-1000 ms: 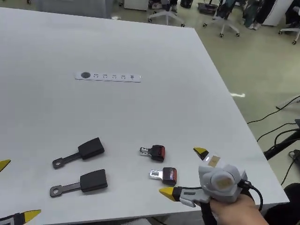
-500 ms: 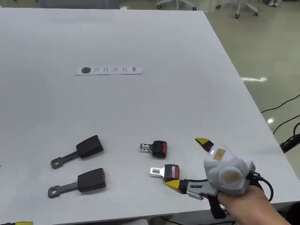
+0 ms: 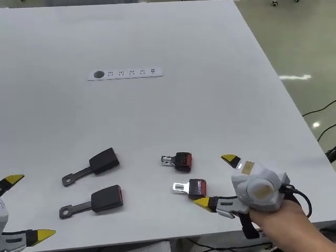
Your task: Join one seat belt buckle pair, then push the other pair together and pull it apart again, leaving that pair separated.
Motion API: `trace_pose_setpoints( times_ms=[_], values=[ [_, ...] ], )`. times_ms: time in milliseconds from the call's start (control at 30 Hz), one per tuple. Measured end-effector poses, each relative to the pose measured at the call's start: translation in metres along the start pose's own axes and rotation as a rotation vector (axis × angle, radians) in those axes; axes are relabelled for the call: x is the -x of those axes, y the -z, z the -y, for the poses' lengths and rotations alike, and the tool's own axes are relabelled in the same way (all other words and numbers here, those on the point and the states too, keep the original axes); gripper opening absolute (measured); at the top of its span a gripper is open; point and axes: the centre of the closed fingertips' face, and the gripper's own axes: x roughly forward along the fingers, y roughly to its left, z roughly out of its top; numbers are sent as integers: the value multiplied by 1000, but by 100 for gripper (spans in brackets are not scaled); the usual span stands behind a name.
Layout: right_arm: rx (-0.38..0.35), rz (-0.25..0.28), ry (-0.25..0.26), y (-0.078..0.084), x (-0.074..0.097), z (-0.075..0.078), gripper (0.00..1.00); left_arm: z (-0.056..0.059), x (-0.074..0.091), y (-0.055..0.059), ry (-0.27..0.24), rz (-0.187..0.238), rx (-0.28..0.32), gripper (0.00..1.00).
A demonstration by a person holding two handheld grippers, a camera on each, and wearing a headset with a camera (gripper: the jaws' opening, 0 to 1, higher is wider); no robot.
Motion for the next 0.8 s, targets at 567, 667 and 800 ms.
trace_pose_setpoints(
  times_ms=[567,667,800],
  values=[
    [193,-116,-200,14,-34,-24,43,34,-81,-21,225,-122,-138,58],
    [218,-143,-228,22,-39,-24,41,36,-89,-26,250,-115,-141,58],
    [248,-197,-257,39,-44,-21,39,43,-98,-30,293,-120,-140,57]
  ],
)
